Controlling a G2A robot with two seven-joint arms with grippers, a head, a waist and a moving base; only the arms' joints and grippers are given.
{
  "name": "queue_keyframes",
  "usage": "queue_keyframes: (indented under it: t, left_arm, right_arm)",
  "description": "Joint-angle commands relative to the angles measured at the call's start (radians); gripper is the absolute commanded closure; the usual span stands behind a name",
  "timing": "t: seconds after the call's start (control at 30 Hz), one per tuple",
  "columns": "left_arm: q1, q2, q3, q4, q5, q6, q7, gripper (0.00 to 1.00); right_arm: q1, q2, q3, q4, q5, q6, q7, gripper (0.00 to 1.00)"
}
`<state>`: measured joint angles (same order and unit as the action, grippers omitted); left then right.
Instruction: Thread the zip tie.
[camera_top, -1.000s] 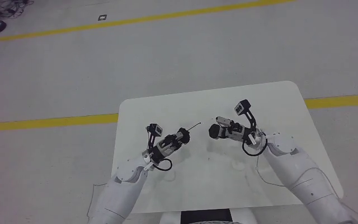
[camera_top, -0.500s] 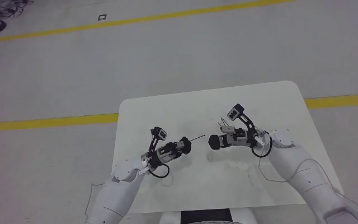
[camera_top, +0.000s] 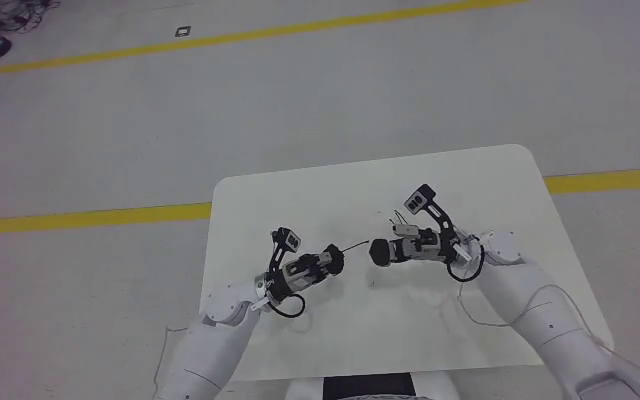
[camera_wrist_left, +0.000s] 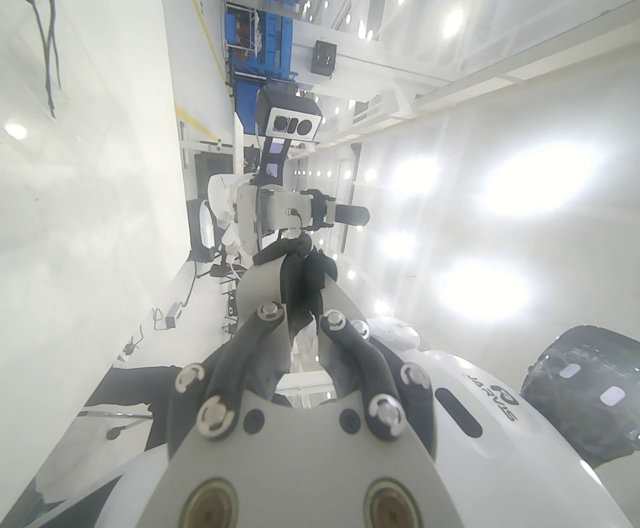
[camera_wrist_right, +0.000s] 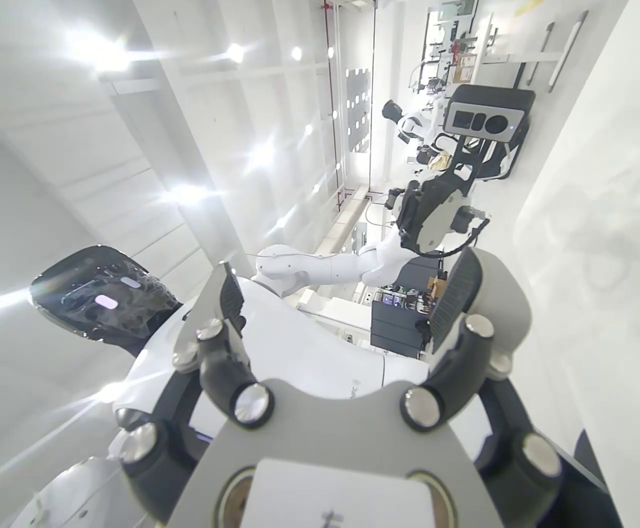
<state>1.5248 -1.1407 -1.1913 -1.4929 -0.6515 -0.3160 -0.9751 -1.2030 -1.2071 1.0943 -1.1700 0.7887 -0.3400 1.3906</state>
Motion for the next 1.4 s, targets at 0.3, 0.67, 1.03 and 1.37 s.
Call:
queue_keyframes:
  t: [0.3, 0.67, 1.03, 1.37]
  left_arm:
    - [0.000, 0.000, 0.000, 0.000, 0.000, 0.000, 0.000, 1.00]
    - [0.000, 0.000, 0.000, 0.000, 0.000, 0.000, 0.000, 1.00]
    - [0.000, 0.000, 0.000, 0.000, 0.000, 0.000, 0.000, 1.00]
    - [0.000, 0.000, 0.000, 0.000, 0.000, 0.000, 0.000, 1.00]
  right_arm:
    - [0.016, -0.012, -0.024, 0.028, -0.006, 0.000, -0.001, 0.99]
    - [0.031, -0.017, -0.033, 0.052, -0.029, 0.000, -0.001, 0.93]
    - [0.034, -0.017, -0.039, 0.061, -0.043, 0.000, -0.001, 0.76]
    - [0.029, -0.013, -0.038, 0.069, -0.045, 0.000, -0.001, 0.73]
